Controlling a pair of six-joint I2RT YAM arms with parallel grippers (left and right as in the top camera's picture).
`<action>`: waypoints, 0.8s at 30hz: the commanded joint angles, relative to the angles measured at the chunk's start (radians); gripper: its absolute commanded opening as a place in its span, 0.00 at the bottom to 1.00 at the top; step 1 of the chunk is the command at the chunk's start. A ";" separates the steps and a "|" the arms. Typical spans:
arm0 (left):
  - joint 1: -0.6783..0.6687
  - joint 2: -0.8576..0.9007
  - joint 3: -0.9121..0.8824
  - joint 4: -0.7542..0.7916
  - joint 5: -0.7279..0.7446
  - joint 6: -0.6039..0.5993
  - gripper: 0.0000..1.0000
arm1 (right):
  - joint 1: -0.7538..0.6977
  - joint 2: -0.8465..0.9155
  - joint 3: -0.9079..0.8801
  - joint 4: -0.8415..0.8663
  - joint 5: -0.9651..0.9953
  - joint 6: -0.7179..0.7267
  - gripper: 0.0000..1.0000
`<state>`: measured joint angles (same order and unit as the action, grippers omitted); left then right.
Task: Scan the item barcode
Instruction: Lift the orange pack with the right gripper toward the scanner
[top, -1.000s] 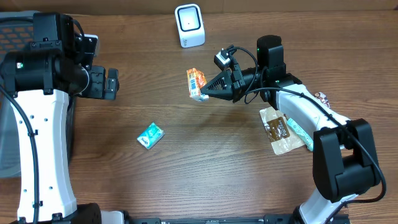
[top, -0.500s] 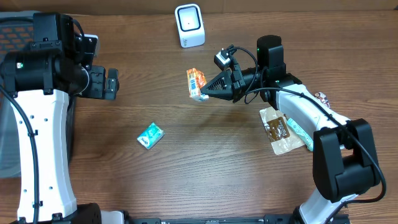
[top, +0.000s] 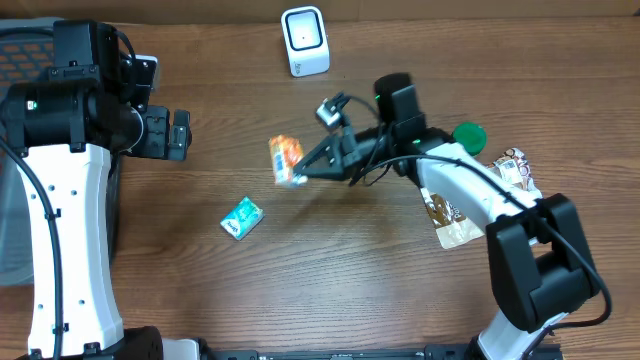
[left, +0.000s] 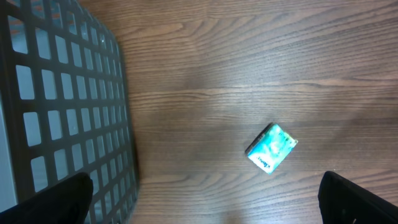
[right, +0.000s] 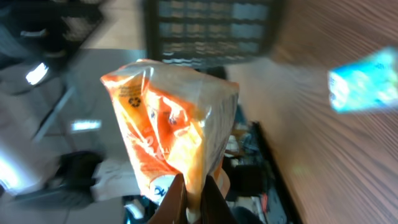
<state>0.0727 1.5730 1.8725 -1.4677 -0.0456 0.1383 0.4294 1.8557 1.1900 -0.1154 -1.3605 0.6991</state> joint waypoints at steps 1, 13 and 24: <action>-0.001 0.003 0.008 0.002 -0.003 0.011 0.99 | 0.041 -0.026 0.008 -0.146 0.301 -0.144 0.04; -0.001 0.003 0.008 0.002 -0.003 0.011 0.99 | 0.065 -0.023 0.515 -0.877 1.157 -0.344 0.04; -0.001 0.003 0.008 0.002 -0.003 0.011 1.00 | 0.178 0.076 0.792 -0.430 2.042 -0.834 0.04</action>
<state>0.0727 1.5730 1.8725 -1.4677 -0.0456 0.1383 0.5961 1.8599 1.9785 -0.6662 0.3614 0.1696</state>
